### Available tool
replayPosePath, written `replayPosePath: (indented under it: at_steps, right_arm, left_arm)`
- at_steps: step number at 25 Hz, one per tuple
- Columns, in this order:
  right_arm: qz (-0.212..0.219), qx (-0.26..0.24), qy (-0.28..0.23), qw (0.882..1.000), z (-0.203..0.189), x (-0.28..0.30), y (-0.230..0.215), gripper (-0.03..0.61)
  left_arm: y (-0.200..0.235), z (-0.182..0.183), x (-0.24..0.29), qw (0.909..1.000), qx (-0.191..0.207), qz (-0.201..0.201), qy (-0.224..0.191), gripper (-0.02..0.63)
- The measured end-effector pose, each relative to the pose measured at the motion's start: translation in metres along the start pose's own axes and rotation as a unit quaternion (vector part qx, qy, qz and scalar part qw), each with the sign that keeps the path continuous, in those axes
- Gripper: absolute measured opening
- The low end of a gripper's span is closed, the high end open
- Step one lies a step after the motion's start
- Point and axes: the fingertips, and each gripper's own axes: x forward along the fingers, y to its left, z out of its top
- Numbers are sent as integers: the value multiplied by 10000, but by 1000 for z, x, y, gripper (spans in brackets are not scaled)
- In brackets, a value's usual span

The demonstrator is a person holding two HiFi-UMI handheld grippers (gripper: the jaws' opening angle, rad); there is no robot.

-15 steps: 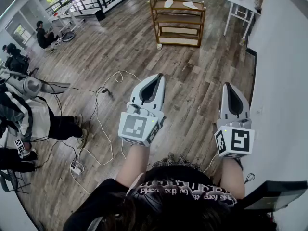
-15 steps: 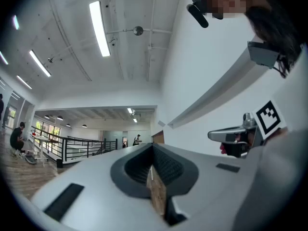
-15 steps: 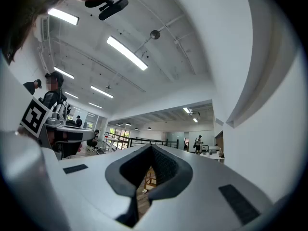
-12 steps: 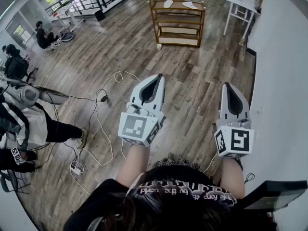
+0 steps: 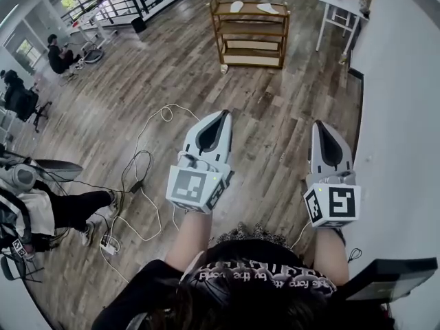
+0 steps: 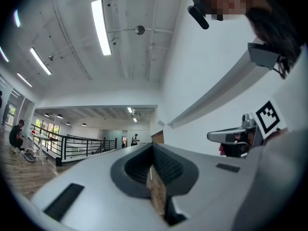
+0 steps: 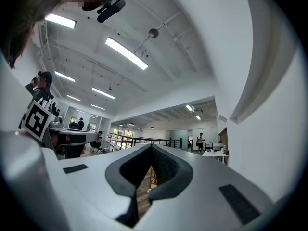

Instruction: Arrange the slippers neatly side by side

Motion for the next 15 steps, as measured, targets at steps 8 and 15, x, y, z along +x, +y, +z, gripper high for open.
replayPosePath:
  at_steps: [8, 15]
  right_arm:
    - [185, -274, 158, 9993, -17, 18, 26, 3]
    - [87, -141, 256, 9995, -28, 55, 31, 3]
  left_arm:
    - [18, -14, -2, 9996, -65, -250, -76, -8]
    - [47, -32, 9, 9969, -417, -665, 26, -8]
